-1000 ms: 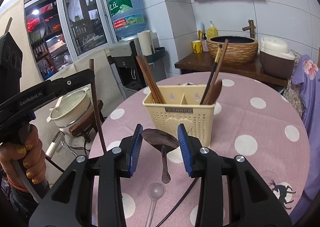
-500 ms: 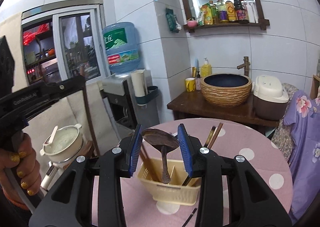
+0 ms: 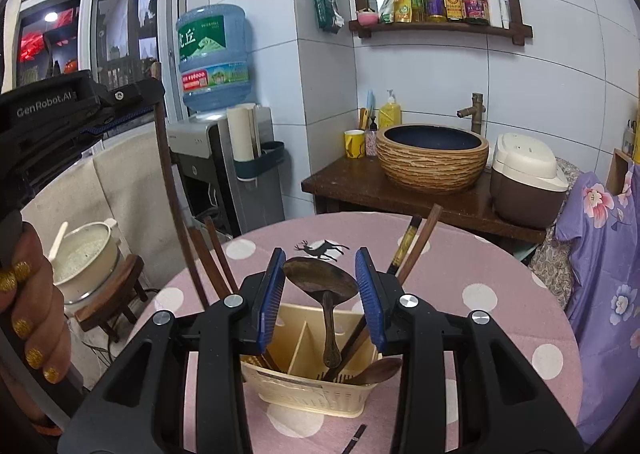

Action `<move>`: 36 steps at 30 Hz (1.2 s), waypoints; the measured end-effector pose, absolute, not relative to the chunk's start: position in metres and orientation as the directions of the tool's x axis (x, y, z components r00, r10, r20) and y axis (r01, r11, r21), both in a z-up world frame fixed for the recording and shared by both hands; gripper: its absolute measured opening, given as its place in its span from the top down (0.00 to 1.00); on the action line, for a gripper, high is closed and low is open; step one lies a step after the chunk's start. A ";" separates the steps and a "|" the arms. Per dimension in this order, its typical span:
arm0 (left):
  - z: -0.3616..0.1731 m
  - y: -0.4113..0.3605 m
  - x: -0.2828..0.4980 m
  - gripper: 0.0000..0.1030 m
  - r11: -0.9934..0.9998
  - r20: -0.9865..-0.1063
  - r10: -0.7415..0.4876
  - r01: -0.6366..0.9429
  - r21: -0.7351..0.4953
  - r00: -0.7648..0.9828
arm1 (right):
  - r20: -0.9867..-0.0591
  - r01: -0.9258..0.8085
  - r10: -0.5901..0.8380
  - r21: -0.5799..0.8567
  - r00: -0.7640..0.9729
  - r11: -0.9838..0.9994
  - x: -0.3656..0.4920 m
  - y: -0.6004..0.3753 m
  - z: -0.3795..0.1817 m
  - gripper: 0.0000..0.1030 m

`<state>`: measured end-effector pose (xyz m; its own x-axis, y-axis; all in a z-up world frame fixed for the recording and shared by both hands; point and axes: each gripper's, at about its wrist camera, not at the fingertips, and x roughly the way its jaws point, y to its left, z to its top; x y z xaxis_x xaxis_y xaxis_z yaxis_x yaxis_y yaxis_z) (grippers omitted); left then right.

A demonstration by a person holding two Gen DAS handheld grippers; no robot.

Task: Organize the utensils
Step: 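Lower both utensils into the holder and open both tools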

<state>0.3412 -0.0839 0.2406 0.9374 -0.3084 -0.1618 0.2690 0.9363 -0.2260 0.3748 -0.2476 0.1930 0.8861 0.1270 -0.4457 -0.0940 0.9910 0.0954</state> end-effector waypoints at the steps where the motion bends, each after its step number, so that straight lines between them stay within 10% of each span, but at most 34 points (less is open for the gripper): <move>1: 0.238 -0.084 0.342 0.92 0.935 -0.162 -0.309 0.268 -0.231 0.937 | -0.450 -0.093 0.126 0.093 0.884 0.991 0.375 -0.248 0.190 0.64; 13: 0.275 -0.085 0.341 0.92 0.940 -0.077 -0.280 0.258 -0.223 0.957 | -0.439 -0.093 0.136 0.119 0.888 0.988 0.377 -0.254 0.192 0.64; 36: 0.157 -0.081 0.351 0.91 0.937 -0.338 -0.327 0.255 -0.239 0.882 | -0.492 -0.109 0.112 0.034 0.863 0.993 0.372 -0.242 0.153 0.61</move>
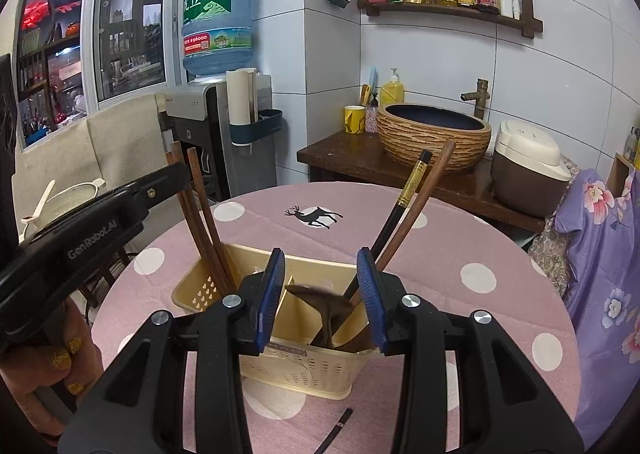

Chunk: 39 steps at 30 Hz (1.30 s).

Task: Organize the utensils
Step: 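Lower both utensils into the holder and open both tools, then move left tool to the clear plastic spoon while right tool approaches the black chopstick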

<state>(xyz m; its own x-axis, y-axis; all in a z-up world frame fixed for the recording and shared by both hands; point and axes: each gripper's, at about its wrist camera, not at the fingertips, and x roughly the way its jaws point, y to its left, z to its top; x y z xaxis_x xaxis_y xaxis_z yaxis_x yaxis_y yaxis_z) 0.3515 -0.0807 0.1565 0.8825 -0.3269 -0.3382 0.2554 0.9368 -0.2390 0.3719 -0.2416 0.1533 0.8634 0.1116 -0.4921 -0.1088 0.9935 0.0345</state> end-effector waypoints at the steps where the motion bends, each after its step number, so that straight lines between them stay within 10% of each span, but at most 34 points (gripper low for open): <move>1: 0.157 -0.079 0.348 0.86 0.935 -0.342 -0.333 0.261 -0.240 0.879 | -0.488 -0.112 0.117 0.039 0.865 0.993 0.371 -0.242 0.154 0.60; 4: 0.160 -0.073 0.332 0.53 0.934 -0.323 -0.337 0.269 -0.237 0.884 | -0.447 -0.120 0.124 0.037 0.886 0.992 0.359 -0.242 0.159 0.52; 14: 0.140 -0.054 0.278 0.09 0.956 -0.385 -0.292 0.265 -0.124 0.876 | -0.356 -0.018 -0.002 -0.051 0.935 0.999 0.294 -0.243 0.162 0.38; 30: 0.037 -0.044 0.236 0.07 0.947 -0.646 -0.321 0.252 -0.200 0.693 | -0.599 0.064 -0.029 0.036 0.800 0.997 0.233 -0.259 0.059 0.37; 39: 0.006 -0.060 0.226 0.23 0.936 -0.714 -0.346 0.276 -0.218 0.609 | -0.651 0.126 -0.066 0.045 0.756 0.991 0.217 -0.269 0.018 0.37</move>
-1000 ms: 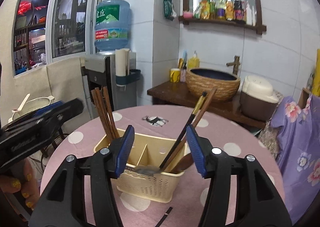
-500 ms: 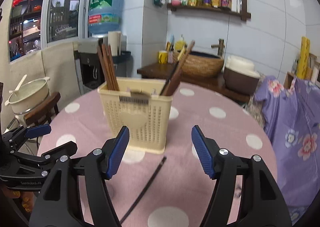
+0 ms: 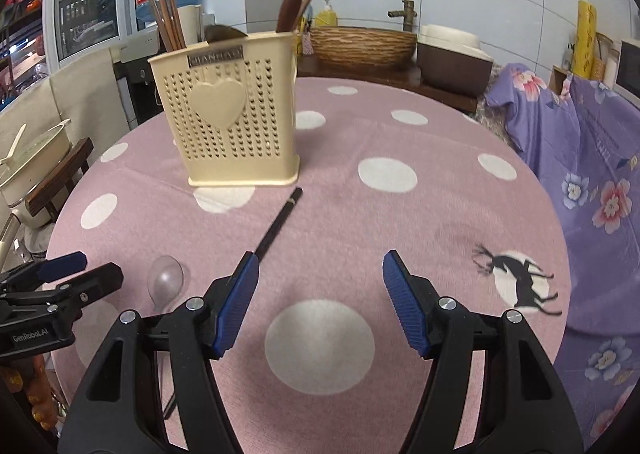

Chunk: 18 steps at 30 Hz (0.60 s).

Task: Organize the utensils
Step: 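Move left tool to the clear plastic spoon while right tool approaches the black chopstick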

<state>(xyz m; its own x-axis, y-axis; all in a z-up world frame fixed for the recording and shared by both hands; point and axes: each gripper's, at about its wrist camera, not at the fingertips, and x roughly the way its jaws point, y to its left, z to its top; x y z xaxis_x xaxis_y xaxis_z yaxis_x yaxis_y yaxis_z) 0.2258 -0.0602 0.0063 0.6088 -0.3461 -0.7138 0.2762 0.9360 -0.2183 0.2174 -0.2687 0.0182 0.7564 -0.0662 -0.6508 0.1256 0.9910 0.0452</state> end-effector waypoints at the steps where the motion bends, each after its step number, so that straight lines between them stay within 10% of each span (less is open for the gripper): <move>1: 0.004 -0.063 0.225 0.27 0.934 -0.719 -0.351 0.280 -0.223 0.600 | -0.655 0.129 -0.067 0.048 0.752 0.990 0.217 -0.270 0.016 0.37; 18: -0.008 -0.116 0.226 0.41 0.949 -0.759 -0.271 0.296 -0.108 0.592 | -0.669 0.182 -0.069 0.100 0.740 0.978 0.201 -0.292 0.006 0.37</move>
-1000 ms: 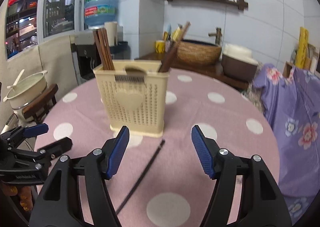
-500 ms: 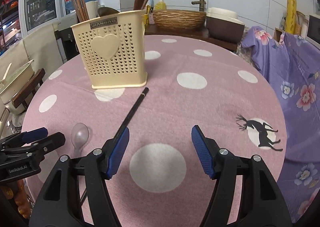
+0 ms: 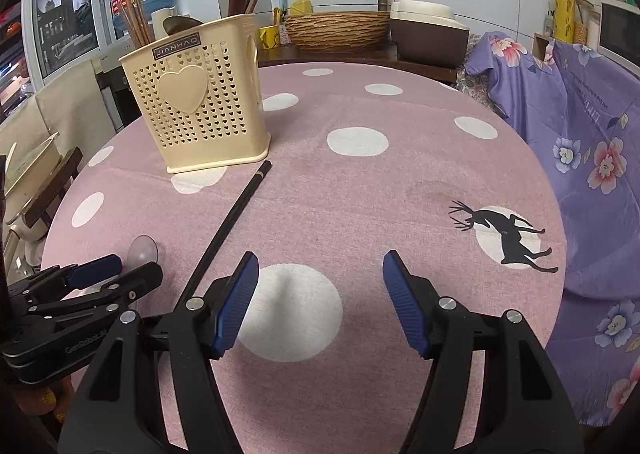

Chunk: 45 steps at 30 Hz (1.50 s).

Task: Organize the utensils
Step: 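Move left tool to the clear plastic spoon while right tool approaches the black chopstick, then close left tool on the plastic spoon while right tool closes on the black chopstick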

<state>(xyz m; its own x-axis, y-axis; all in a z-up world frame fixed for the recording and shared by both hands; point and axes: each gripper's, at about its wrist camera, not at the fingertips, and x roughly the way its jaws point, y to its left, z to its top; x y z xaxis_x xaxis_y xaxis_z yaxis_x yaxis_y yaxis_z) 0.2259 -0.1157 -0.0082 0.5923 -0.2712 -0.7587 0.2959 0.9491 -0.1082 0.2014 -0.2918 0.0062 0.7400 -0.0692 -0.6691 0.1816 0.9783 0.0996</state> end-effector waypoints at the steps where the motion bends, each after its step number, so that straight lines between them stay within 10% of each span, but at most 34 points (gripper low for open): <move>1: -0.008 -0.118 0.226 0.43 0.951 -0.760 -0.261 0.293 -0.097 0.596 | -0.669 0.181 -0.068 0.101 0.740 0.978 0.201 -0.292 0.006 0.37; 8: -0.009 -0.124 0.233 0.65 0.963 -0.755 -0.212 0.266 -0.052 0.620 | -0.678 0.167 -0.045 0.115 0.734 0.979 0.203 -0.291 0.005 0.37; 24: -0.005 -0.089 0.249 0.65 0.962 -0.755 -0.220 0.267 -0.061 0.618 | -0.771 0.085 0.125 0.225 0.624 0.971 0.284 -0.260 0.001 0.52; 39: -0.008 -0.083 0.260 0.65 0.955 -0.753 -0.235 0.290 -0.060 0.615 | -0.825 0.169 -0.028 0.082 0.565 0.982 0.337 -0.236 -0.013 0.67; 45: -0.007 -0.080 0.259 0.65 0.957 -0.750 -0.241 0.278 -0.080 0.616 | -0.821 0.176 -0.059 0.051 0.568 0.983 0.343 -0.238 -0.011 0.88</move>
<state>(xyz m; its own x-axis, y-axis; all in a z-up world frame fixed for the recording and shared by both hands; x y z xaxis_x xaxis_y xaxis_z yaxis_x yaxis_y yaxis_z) 0.2594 -0.0803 -0.0074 0.6156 -0.2413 -0.7502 0.2782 0.9572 -0.0795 0.3429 -0.2376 -0.0114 0.5676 -0.0593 -0.8211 0.1759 0.9831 0.0506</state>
